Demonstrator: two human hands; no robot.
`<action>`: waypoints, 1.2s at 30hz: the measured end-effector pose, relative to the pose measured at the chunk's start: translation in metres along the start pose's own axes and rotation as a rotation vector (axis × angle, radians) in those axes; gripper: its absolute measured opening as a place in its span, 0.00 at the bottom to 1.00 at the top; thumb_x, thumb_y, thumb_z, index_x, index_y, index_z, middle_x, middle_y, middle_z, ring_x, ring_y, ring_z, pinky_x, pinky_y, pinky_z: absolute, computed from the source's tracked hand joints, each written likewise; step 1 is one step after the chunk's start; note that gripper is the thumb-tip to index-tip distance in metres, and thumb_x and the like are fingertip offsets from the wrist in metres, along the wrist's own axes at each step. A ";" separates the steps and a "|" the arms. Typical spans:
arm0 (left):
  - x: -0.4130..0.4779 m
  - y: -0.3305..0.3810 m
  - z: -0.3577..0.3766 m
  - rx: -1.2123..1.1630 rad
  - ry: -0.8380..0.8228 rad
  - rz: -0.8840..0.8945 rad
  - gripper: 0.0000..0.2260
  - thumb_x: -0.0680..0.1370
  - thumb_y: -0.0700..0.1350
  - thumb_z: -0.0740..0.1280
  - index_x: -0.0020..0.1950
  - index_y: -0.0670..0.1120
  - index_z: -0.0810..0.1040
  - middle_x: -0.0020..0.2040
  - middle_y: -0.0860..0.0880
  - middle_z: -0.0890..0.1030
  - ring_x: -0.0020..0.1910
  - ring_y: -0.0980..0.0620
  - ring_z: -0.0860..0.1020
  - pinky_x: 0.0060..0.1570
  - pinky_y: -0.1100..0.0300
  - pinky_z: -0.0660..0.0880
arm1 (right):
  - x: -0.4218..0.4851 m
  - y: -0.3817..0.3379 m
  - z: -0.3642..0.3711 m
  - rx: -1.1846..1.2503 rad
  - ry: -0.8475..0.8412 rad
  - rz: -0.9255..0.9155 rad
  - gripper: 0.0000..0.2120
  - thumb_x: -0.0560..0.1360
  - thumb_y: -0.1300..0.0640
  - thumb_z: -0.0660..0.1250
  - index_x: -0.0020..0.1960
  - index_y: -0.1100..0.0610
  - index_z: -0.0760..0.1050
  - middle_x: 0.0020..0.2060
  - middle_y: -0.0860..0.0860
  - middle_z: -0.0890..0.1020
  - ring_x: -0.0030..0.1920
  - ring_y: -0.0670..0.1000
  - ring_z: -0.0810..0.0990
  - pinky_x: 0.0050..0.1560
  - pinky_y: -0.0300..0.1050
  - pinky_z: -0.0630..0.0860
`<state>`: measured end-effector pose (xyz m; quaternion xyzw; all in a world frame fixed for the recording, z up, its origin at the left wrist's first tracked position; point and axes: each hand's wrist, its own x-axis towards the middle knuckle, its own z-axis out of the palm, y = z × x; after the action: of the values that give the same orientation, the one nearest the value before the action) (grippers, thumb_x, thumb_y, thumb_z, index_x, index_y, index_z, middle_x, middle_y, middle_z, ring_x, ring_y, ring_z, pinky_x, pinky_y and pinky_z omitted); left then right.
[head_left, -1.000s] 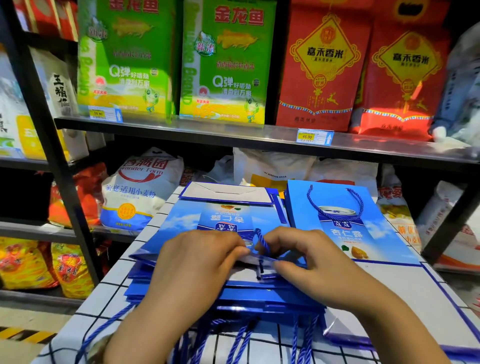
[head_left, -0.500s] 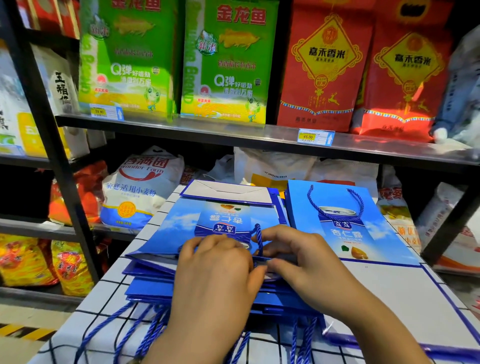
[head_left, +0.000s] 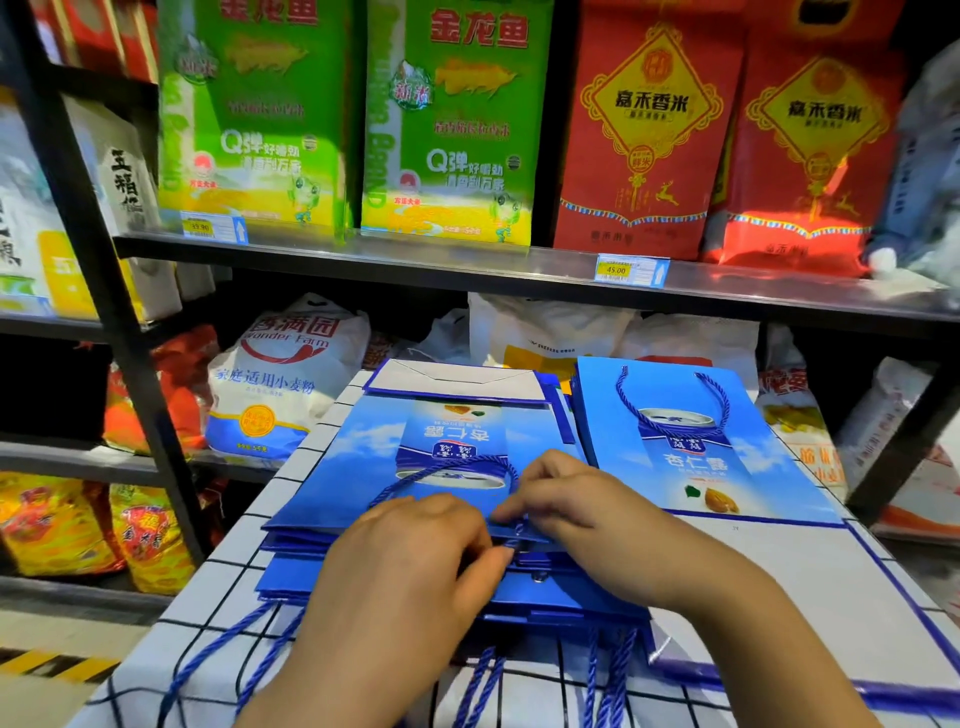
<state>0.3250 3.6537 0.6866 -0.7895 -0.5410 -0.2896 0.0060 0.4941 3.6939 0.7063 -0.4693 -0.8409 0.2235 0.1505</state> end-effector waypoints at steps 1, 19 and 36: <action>0.000 -0.002 0.001 -0.018 -0.012 -0.017 0.18 0.73 0.66 0.51 0.39 0.53 0.68 0.52 0.60 0.77 0.56 0.62 0.72 0.43 0.67 0.66 | 0.001 0.001 -0.001 -0.041 0.002 0.010 0.10 0.78 0.55 0.59 0.54 0.45 0.77 0.49 0.42 0.69 0.53 0.43 0.71 0.58 0.37 0.67; 0.020 -0.013 -0.013 0.147 0.275 0.243 0.14 0.74 0.50 0.56 0.37 0.48 0.80 0.30 0.53 0.79 0.24 0.47 0.76 0.19 0.63 0.66 | -0.018 -0.010 -0.003 0.110 1.213 -0.110 0.06 0.72 0.52 0.65 0.38 0.47 0.69 0.34 0.46 0.75 0.34 0.45 0.73 0.33 0.36 0.69; 0.024 0.038 -0.022 -1.400 0.811 -0.423 0.10 0.77 0.36 0.61 0.42 0.50 0.73 0.35 0.57 0.82 0.31 0.62 0.78 0.27 0.69 0.72 | 0.011 -0.044 -0.009 0.140 0.264 -0.226 0.38 0.67 0.41 0.64 0.71 0.36 0.49 0.74 0.36 0.48 0.70 0.29 0.43 0.72 0.33 0.46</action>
<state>0.3531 3.6516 0.7280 -0.3273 -0.3291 -0.8153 -0.3461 0.4607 3.6848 0.7372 -0.3855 -0.8436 0.1998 0.3159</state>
